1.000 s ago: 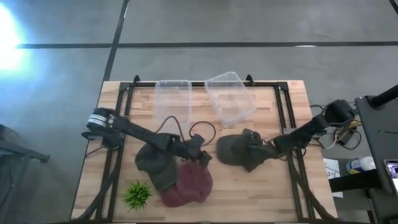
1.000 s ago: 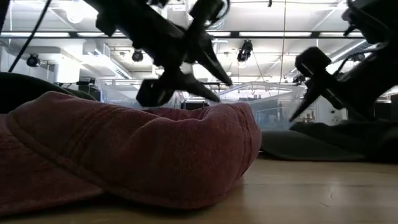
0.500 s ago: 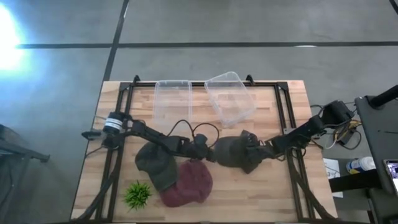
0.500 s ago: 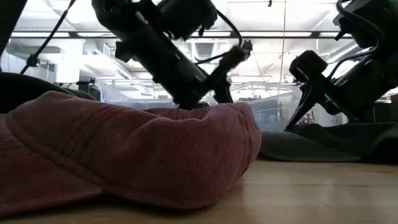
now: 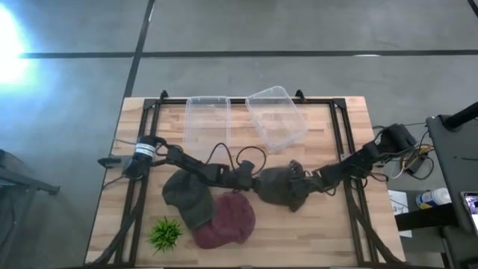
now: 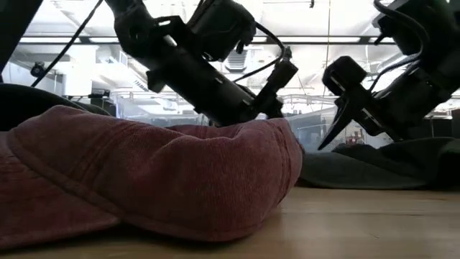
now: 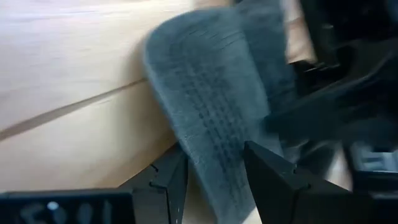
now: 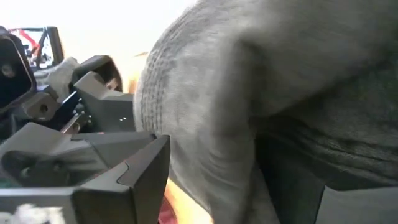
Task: Pick & Place hat
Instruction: Put the right black cap into the right transparent bin
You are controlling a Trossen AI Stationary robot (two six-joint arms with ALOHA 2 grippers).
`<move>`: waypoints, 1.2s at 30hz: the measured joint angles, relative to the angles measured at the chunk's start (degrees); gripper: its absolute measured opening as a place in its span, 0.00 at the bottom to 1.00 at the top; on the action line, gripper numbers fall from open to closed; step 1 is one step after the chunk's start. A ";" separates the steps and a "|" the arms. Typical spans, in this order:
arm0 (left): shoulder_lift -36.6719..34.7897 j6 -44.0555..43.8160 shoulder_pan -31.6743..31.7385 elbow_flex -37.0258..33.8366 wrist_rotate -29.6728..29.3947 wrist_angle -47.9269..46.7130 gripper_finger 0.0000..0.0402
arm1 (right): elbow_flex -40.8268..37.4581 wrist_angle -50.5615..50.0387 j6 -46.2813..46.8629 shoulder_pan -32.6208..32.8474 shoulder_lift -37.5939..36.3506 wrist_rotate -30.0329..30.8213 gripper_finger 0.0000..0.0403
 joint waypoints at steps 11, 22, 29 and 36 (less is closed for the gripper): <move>-5.51 11.41 -0.07 0.17 -0.69 -3.61 0.14 | 2.93 -0.07 -10.26 2.49 -3.83 -3.25 0.58; -20.12 23.33 -0.55 0.00 -4.62 -14.03 0.02 | 3.48 -4.35 -24.91 10.65 -21.92 -5.45 0.58; -35.16 32.90 -0.76 0.08 -19.13 -13.04 0.02 | 4.94 -15.95 -29.42 18.25 -34.82 3.65 0.58; -37.20 36.45 3.72 6.67 -34.78 -13.93 0.02 | 7.50 -33.77 -21.36 19.37 -37.46 17.98 0.58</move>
